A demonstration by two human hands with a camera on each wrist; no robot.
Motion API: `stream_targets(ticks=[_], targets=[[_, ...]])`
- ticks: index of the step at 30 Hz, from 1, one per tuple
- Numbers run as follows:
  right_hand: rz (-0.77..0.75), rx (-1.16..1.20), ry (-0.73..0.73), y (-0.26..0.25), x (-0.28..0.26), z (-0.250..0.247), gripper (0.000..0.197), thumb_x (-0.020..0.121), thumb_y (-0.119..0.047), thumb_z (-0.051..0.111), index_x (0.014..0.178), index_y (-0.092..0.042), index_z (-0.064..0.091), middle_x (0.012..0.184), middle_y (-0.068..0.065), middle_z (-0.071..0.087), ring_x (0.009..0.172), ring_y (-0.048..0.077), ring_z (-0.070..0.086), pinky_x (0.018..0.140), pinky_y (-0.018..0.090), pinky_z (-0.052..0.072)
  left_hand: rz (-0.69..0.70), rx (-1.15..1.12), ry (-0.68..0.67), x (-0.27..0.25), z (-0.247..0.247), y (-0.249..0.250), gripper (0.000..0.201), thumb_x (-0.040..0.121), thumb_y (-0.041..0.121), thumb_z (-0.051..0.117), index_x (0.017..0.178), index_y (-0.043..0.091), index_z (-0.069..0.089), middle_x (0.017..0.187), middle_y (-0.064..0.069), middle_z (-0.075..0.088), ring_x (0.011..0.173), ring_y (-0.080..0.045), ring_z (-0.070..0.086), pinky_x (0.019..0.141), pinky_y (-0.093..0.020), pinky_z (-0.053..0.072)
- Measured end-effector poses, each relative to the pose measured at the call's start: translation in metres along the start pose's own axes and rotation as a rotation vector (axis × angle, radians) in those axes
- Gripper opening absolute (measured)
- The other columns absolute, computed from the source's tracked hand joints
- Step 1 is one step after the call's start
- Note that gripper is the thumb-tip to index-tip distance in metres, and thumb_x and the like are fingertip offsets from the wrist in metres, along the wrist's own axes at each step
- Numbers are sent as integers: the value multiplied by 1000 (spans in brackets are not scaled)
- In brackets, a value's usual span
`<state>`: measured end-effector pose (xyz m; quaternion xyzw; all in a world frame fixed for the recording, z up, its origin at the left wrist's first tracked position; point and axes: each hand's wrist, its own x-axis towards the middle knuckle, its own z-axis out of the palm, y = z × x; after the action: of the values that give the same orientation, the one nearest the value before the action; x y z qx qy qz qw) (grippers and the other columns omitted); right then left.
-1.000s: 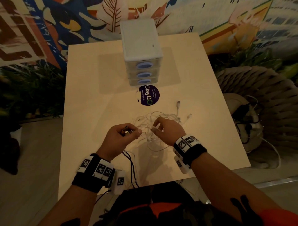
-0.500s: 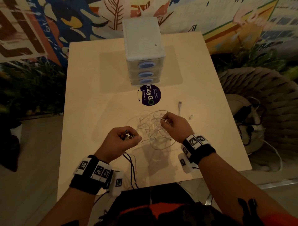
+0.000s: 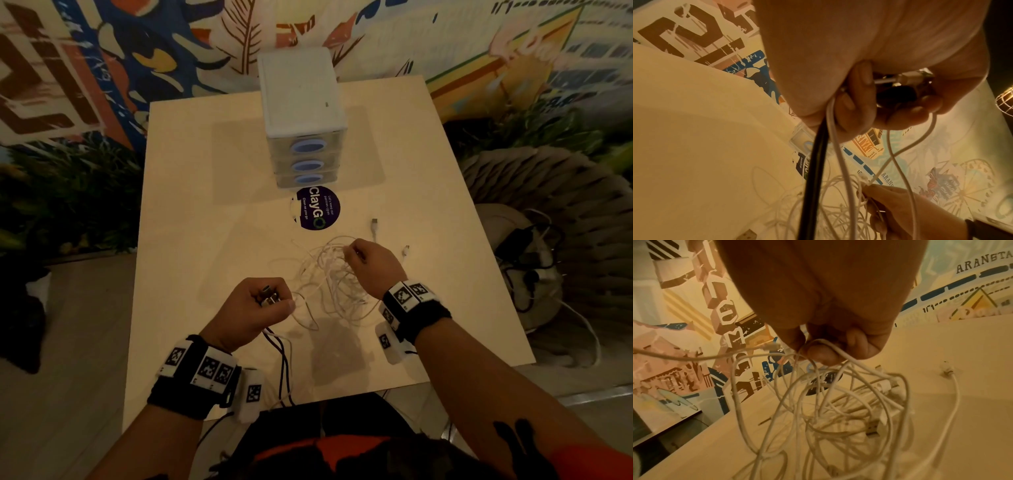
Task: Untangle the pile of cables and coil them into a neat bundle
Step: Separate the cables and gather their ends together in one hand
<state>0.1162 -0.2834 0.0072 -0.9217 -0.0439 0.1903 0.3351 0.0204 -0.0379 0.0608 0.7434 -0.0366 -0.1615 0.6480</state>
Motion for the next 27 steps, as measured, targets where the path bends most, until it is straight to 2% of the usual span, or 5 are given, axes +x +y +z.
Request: stream_targets(ticks=[7,12,15,18,27], targets=[[-3,-44,-6,-9,1,-6,29,100,-38,56,121,-19,64,111,4,67,96,22,63,79,31,46,29,-60,41,-2,4,19,30,87,34,66,73,7,70,68,2,68,56,0,55,61,-10,43],[-308,81,230,-27,-23,-23,62,82,-16,56,143,-24,50,132,4,55,118,22,56,100,45,49,-1,9,92,-3,5,26,28,91,26,61,83,3,75,63,-3,67,56,-2,59,63,-7,45],[-547,77,36,-58,-47,-38,55,82,-25,59,136,-34,56,135,-6,55,125,11,50,106,31,43,-4,37,62,-2,9,33,29,90,27,62,84,3,76,60,-4,66,56,-4,60,62,-7,44],[-666,-85,-163,-72,-55,-35,21,93,-35,62,112,-30,72,104,-9,70,99,9,60,90,35,50,20,72,58,-1,12,39,27,92,25,64,82,3,76,57,-5,64,54,-4,57,61,-9,42],[-453,104,3,-59,-70,-70,27,103,-44,47,83,-32,60,72,-6,65,69,12,61,72,41,53,-88,179,143,-7,7,39,40,91,33,73,69,1,62,50,6,43,49,-9,39,53,-17,37]])
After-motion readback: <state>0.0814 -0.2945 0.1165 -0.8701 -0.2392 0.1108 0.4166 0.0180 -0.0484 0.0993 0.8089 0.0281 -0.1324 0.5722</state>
